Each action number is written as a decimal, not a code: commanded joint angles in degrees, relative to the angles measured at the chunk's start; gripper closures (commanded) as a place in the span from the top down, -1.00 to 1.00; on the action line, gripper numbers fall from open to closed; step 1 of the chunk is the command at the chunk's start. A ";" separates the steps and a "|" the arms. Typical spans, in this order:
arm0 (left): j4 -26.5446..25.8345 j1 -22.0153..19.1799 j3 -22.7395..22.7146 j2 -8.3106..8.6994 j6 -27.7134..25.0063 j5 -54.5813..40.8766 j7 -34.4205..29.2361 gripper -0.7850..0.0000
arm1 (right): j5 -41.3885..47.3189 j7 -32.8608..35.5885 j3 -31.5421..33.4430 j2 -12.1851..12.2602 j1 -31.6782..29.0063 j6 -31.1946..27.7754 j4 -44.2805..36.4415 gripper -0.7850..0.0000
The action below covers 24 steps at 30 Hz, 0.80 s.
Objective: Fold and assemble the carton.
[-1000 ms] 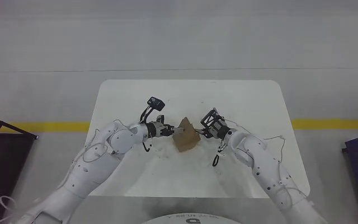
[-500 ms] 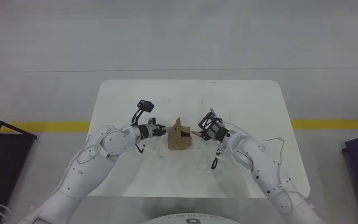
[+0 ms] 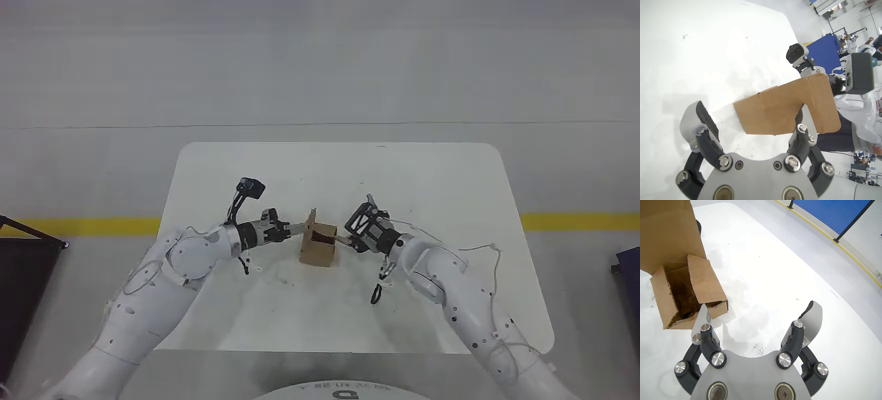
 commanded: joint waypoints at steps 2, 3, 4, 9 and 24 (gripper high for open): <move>0.56 -0.86 1.15 -0.25 -0.39 0.03 -0.63 1.00 | -0.66 1.13 -1.27 -0.34 0.98 0.12 0.24 1.00; 0.72 -1.09 1.37 -0.29 -0.37 0.42 -0.74 1.00 | -0.64 1.19 -1.46 -0.42 1.17 0.16 0.37 1.00; 1.14 -1.42 1.81 -0.38 -0.11 1.08 -0.75 1.00 | -0.85 1.36 -1.81 -0.53 1.53 0.19 0.60 1.00; 2.67 -2.46 3.62 -0.74 1.10 3.98 -0.77 1.00 | -0.90 1.46 -2.40 -0.83 2.05 0.34 0.96 1.00; 4.26 -1.35 2.28 -0.57 1.47 3.60 -0.10 1.00 | 1.65 -3.71 4.68 0.70 -4.51 -3.89 -4.95 1.00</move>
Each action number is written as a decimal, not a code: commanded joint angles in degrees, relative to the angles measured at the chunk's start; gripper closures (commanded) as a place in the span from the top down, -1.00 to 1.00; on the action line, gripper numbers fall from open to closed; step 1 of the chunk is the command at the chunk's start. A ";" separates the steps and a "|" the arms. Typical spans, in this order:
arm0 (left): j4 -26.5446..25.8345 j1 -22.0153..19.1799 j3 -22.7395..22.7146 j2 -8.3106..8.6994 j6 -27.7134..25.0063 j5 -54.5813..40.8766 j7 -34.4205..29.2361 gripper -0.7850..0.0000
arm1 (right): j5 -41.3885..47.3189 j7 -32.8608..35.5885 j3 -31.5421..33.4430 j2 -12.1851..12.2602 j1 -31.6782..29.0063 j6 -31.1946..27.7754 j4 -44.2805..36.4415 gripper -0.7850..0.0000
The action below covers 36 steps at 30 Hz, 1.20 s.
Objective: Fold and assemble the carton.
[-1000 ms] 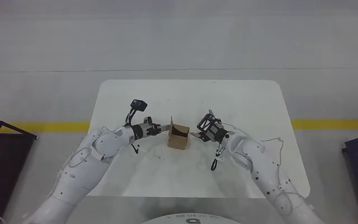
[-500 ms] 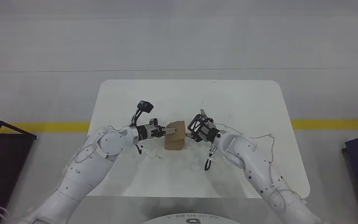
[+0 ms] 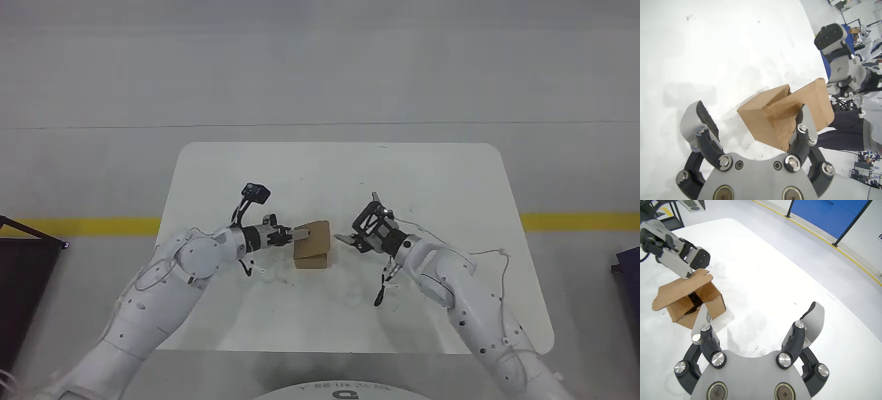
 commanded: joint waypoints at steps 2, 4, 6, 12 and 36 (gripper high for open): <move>-0.09 0.47 -0.30 0.10 0.07 0.12 -0.22 1.00 | -0.64 -0.92 0.15 0.17 -1.06 -1.03 -1.20 1.00; -0.01 0.58 -0.34 0.12 0.12 0.18 -0.28 1.00 | -0.76 -1.11 0.11 0.19 -1.43 -1.15 -1.25 1.00; 0.03 0.59 -0.34 0.10 0.20 0.16 -0.33 1.00 | 0.09 -2.11 0.29 0.16 -1.69 -1.19 -1.05 1.00; -0.04 0.65 -0.30 0.04 0.60 0.22 -0.10 1.00 | 1.38 -4.12 2.34 0.48 -3.09 -1.89 -1.60 1.00; 0.45 0.61 -0.43 -0.08 0.73 0.39 -0.31 1.00 | 1.92 -4.36 1.45 -0.02 -0.96 -1.45 1.02 1.00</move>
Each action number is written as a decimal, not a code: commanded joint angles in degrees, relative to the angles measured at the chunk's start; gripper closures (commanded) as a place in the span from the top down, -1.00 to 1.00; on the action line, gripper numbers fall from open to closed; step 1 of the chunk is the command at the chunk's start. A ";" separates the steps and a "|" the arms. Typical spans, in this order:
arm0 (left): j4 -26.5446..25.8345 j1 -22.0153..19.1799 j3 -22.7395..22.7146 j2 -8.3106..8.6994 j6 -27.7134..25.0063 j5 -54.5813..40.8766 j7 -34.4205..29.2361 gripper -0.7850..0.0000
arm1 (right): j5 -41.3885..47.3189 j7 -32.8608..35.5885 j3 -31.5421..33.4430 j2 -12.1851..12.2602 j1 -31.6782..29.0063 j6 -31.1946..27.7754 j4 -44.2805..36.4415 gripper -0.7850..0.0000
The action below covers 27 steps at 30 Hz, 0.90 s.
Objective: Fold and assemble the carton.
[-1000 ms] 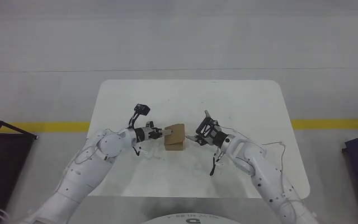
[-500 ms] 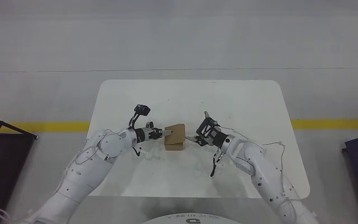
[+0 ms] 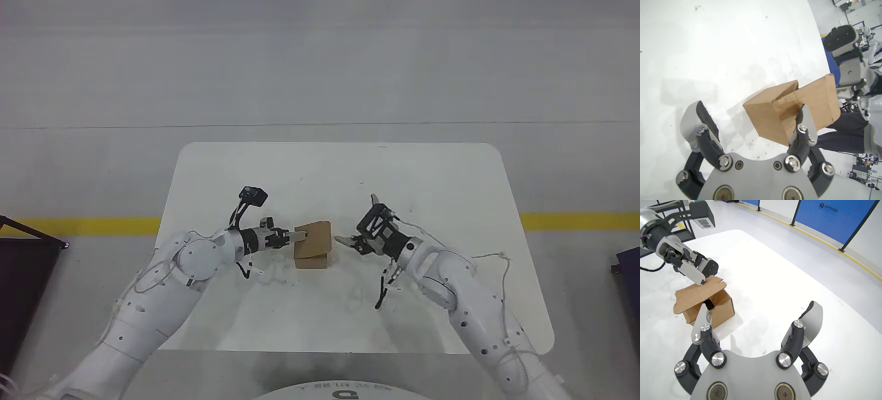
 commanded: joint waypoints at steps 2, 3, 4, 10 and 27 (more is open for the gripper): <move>0.14 -0.06 0.04 -0.01 0.00 0.11 -0.21 1.00 | -0.74 1.09 0.31 0.16 -0.56 -0.63 -1.23 1.00; 0.18 -0.11 0.07 -0.03 0.01 0.09 -0.23 1.00 | -0.94 1.89 0.11 0.16 -0.50 -0.88 -1.28 1.00; 0.23 -0.17 0.13 -0.05 -0.03 0.11 -0.32 1.00 | -0.90 2.35 -0.18 0.11 -0.36 -0.93 -1.24 1.00; 0.65 -0.50 0.26 -0.17 -0.18 -0.03 0.01 1.00 | -0.94 3.21 -1.98 -0.29 0.89 -0.87 -0.22 1.00; 1.28 -0.91 0.58 -0.40 -0.01 0.00 0.04 1.00 | -0.60 2.78 -0.79 -0.24 0.45 -0.50 -1.30 1.00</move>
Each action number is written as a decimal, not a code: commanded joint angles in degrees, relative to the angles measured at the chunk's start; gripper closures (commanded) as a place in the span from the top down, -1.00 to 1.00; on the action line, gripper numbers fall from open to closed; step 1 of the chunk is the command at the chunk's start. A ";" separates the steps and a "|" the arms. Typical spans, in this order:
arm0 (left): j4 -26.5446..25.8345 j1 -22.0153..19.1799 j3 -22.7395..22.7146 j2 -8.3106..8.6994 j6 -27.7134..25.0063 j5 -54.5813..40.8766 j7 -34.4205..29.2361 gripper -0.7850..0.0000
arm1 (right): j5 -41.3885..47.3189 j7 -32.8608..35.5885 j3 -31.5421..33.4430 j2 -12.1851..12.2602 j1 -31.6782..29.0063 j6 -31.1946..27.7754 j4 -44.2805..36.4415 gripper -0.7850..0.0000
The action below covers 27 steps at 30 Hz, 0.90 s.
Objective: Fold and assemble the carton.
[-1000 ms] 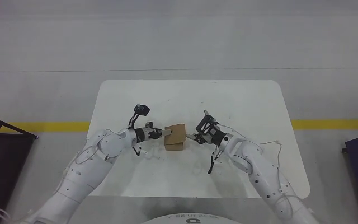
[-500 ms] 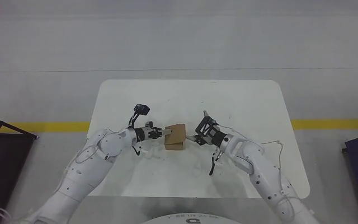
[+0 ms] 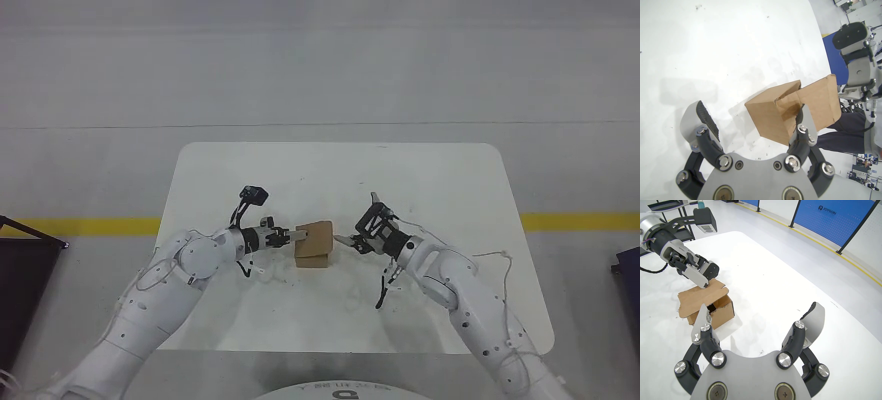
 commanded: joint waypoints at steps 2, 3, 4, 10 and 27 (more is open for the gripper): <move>0.08 -0.07 0.07 -0.05 -0.03 -0.04 0.07 1.00 | -0.51 0.88 -1.16 -0.19 0.60 -0.23 0.47 1.00; 0.15 -0.08 0.06 -0.06 0.03 -0.15 0.06 1.00 | -0.47 0.94 -1.58 -0.29 0.83 -0.15 0.80 1.00; 0.18 -0.11 0.06 -0.08 0.07 -0.19 0.10 1.00 | -0.45 0.87 -1.94 -0.38 1.05 -0.01 1.16 1.00; 0.37 -0.07 0.04 -0.14 0.08 -0.54 0.13 1.00 | -0.18 0.67 -3.00 -0.70 1.92 0.08 2.58 1.00; -0.90 3.58 -4.82 0.79 0.56 -3.73 1.08 1.00 | 0.31 2.04 -4.65 -1.30 4.12 -0.02 4.95 1.00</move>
